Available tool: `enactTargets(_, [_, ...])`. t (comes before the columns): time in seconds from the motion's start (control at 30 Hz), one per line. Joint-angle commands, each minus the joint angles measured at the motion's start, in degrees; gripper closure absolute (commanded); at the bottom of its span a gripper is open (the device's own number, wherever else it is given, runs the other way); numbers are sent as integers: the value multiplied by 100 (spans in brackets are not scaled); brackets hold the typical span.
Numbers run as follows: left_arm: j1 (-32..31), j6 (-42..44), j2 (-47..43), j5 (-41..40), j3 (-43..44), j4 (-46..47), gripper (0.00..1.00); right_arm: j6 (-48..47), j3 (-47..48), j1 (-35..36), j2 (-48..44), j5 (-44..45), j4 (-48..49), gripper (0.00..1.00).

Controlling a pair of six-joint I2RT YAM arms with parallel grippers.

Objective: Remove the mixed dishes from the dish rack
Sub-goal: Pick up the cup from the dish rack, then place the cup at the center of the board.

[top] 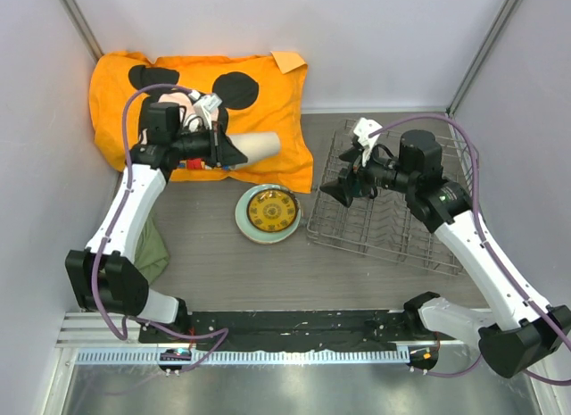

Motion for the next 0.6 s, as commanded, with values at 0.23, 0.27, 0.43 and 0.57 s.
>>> enactTargets(0.23, [69,3649,-166,-3257,1005,-4348,100,-169,71,31,179,3,-26,0])
enactTargets(0.27, [69,3860,-157,-3382,952,-4418,100,-178,80,31,196,38,-34,0])
enactTargets(0.43, [69,4318,-8,-4112,864,-4691,100,-169,36,31,205,12,1,0])
enactTargets(0.57, [34,4512,229,-4446,802,-4726,100,-178,10,31,153,82,45,1])
